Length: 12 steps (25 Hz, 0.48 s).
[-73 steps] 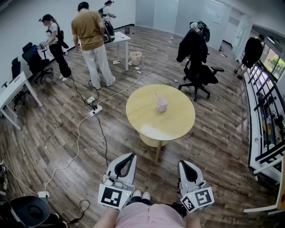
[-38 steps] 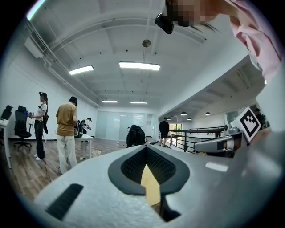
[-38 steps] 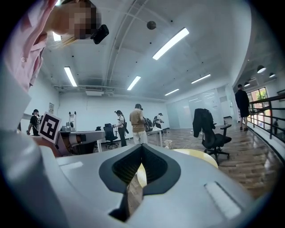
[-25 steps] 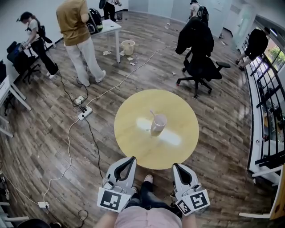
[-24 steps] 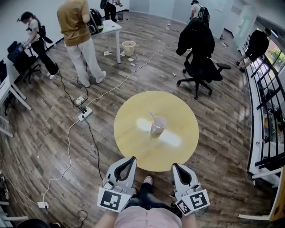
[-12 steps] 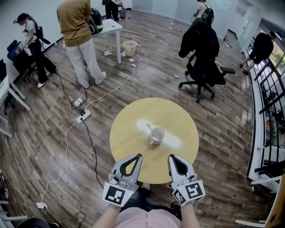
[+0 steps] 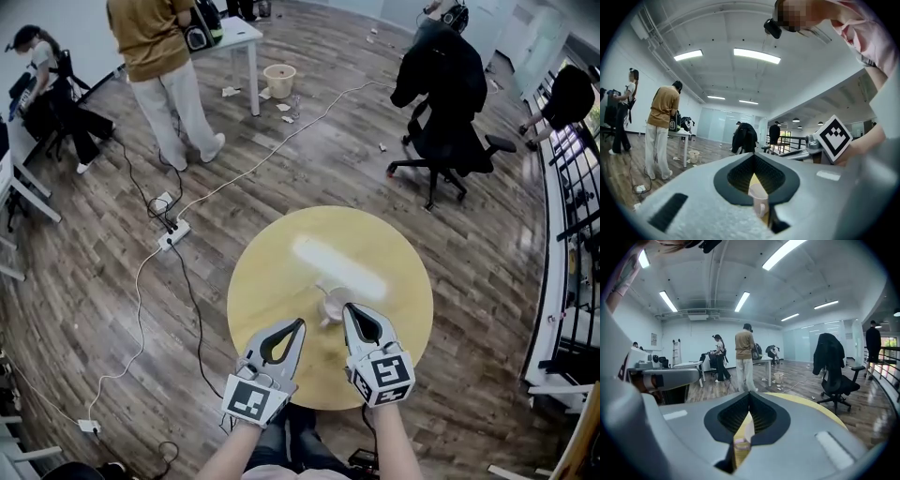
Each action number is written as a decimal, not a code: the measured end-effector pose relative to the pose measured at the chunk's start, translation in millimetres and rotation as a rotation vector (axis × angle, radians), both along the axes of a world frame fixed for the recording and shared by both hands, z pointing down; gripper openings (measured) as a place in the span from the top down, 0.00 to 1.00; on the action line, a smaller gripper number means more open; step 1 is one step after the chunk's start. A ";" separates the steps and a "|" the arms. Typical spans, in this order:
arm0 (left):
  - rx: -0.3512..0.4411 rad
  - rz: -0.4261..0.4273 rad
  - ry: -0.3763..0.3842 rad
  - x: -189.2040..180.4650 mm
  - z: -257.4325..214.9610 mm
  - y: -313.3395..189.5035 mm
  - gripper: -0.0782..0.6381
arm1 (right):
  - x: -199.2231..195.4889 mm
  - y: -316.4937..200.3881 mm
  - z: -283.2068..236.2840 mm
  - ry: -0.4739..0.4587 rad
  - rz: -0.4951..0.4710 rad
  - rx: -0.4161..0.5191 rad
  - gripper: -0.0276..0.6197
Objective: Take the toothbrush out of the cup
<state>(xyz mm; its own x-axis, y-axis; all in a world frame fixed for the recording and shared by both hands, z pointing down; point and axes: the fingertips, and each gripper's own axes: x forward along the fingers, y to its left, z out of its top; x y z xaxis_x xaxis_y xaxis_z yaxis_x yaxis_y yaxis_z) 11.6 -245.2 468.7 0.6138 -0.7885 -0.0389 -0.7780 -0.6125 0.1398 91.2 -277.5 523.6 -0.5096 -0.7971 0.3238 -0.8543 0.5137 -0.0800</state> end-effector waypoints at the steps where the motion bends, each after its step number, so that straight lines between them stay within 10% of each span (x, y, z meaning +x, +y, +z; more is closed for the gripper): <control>1: -0.016 -0.008 0.005 -1.7 5.4 -4.8 0.90 | -4.7 -7.6 9.6 0.022 -0.018 -0.024 0.93; 4: -0.054 -0.029 0.010 -6.7 20.7 -16.6 0.90 | -17.0 -26.0 37.1 0.084 -0.061 -0.099 0.73; 12: -0.133 -0.077 0.006 -19.7 49.5 -34.2 0.90 | -38.6 -58.2 88.1 0.285 -0.097 -0.158 0.78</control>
